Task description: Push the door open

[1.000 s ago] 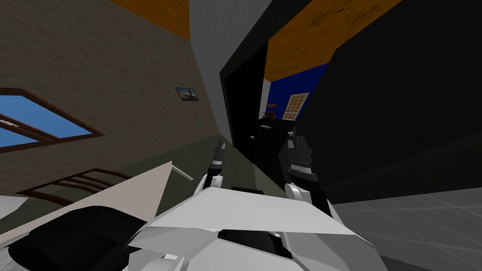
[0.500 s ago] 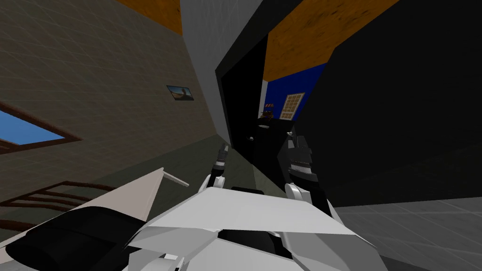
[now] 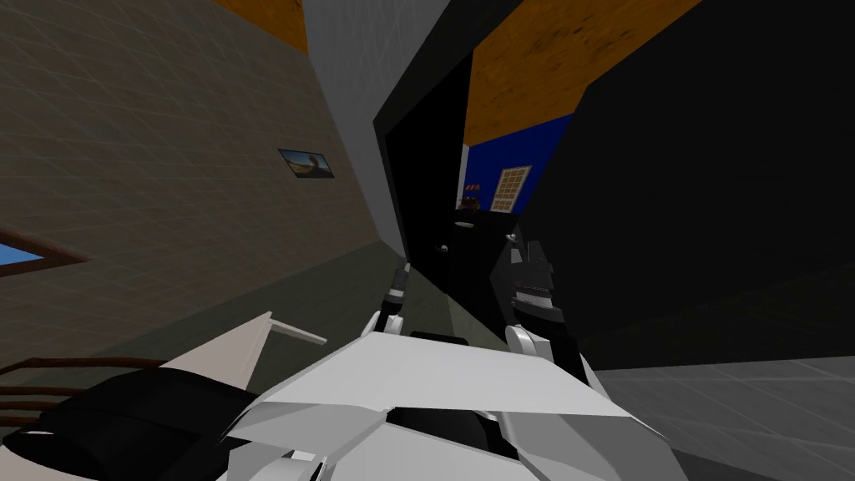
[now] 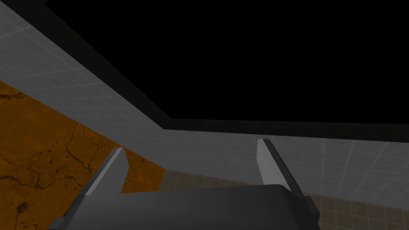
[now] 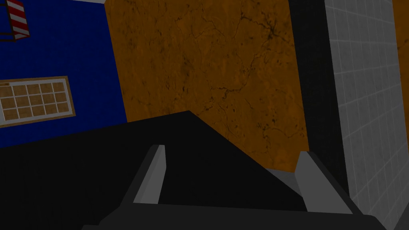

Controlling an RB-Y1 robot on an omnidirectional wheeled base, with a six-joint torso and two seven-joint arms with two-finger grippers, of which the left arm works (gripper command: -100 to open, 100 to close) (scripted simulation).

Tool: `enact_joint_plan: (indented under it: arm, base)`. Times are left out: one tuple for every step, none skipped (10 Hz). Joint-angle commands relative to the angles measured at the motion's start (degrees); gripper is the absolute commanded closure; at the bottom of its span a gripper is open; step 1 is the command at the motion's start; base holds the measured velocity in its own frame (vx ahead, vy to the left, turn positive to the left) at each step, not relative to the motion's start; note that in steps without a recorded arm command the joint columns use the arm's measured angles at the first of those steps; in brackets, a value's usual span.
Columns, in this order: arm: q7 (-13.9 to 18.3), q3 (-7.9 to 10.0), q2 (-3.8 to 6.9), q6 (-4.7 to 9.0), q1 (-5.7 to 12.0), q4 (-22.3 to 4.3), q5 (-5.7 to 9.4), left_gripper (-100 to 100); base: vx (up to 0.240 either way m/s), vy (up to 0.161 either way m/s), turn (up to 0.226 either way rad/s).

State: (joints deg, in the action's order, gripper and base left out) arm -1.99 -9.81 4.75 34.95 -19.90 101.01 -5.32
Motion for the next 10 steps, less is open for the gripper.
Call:
enact_joint_plan:
  arm:
    - [0.50,-0.43,0.33,0.31,0.68,-2.33,0.17,-100]
    - [0.66,-0.81,0.35,0.54,1.07,-3.80,0.19,-100]
    - [0.82,-1.20,0.37,0.77,1.46,-5.27,0.21,-100]
    - [0.98,-1.58,0.39,0.99,1.85,-6.74,0.24,-100]
    - [1.14,-1.97,0.40,1.22,2.25,-8.21,0.26,-100]
    - [1.30,-2.35,0.39,1.45,2.64,-9.67,0.28,-100]
    - [1.46,-2.74,0.38,1.67,3.03,-11.14,0.31,-100]
    - [1.62,-3.12,0.37,1.90,3.42,-12.61,0.33,-100]
    - [1.78,-3.51,0.36,2.13,3.81,-14.08,0.35,-100]
    - [1.94,-3.89,0.32,2.35,4.19,-15.52,0.38,-100]
  base:
    - [0.090,0.026,-0.080]
    - [0.093,0.032,-0.098]
    - [0.105,0.049,-0.088]
    - [0.095,0.052,-0.083]
    - [0.079,0.047,-0.106]
    - [0.084,0.038,-0.098]
    - [0.098,0.045,-0.086]
    - [0.092,0.053,-0.084]
    - [0.087,0.048,-0.077]
    - [0.083,0.045,-0.091]
